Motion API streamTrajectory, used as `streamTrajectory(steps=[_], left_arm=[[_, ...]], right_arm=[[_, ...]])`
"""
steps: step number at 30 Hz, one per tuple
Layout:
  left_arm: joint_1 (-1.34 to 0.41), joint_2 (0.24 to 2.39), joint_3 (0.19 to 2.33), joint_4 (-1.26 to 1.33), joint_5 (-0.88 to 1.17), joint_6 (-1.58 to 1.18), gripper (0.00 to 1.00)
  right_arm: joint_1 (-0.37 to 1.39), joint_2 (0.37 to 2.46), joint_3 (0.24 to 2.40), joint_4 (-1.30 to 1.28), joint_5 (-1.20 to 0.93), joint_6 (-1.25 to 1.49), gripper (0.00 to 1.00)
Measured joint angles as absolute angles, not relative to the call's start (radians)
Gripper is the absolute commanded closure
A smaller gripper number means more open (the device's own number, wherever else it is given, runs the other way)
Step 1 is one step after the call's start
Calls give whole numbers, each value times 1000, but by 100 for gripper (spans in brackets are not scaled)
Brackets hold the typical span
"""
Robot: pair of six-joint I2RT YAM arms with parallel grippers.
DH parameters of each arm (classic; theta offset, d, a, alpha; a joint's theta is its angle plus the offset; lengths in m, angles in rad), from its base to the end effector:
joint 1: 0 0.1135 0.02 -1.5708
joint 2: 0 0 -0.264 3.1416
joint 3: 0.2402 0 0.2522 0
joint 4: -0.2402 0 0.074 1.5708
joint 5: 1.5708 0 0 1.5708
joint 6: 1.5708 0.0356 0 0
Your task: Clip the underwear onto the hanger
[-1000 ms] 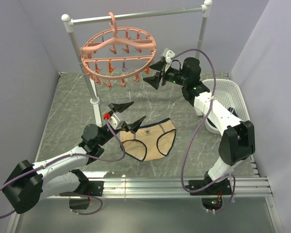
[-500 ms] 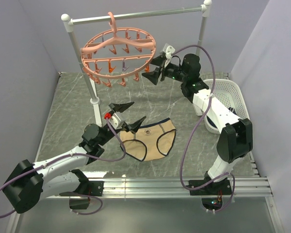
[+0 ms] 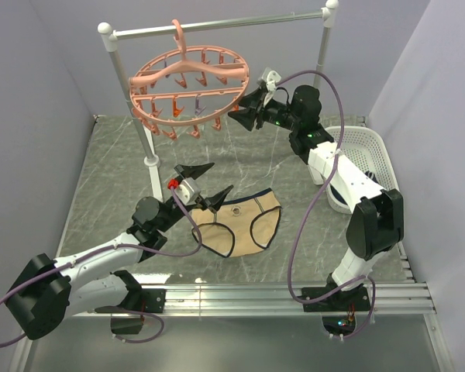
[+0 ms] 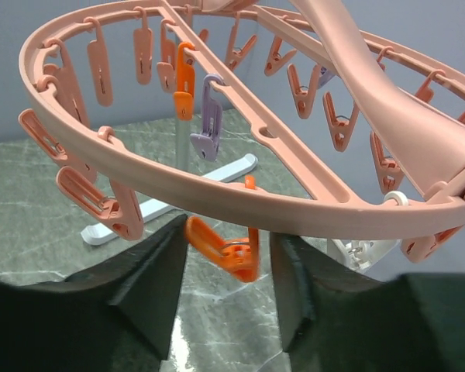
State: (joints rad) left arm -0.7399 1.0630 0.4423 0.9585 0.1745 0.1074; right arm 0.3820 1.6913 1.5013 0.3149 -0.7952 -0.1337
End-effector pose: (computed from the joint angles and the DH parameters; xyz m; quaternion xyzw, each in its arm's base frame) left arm 0.1647 -0.1588 0.2867 0.3016 0.4958 -0.3007 0.7568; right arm 0.3633 0.1734 0.4006 -0.4363 0.5158 0.3398 0.6543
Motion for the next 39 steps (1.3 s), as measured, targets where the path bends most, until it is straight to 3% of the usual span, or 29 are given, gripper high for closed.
streamTrajectory(steps=[4, 8, 14, 21, 30, 39], left_arm=[[-739, 1063, 442, 956, 171, 105, 15], [-738, 1063, 442, 951, 168, 98, 15], [-735, 1063, 442, 936, 168, 92, 16], [-699, 1072, 456, 871, 168, 30, 20], [-657, 1126, 533, 852, 213, -74, 35], [-705, 1281, 702, 533, 425, 41, 40]], right_arm=[[382, 1691, 1501, 321, -799, -97, 64], [382, 1691, 1501, 321, -799, -56, 85], [384, 1691, 1502, 315, -799, 22, 96], [384, 1691, 1502, 312, -802, 114, 100], [383, 1691, 1505, 313, -801, 252, 100], [383, 1691, 1567, 273, -778, 323, 100]])
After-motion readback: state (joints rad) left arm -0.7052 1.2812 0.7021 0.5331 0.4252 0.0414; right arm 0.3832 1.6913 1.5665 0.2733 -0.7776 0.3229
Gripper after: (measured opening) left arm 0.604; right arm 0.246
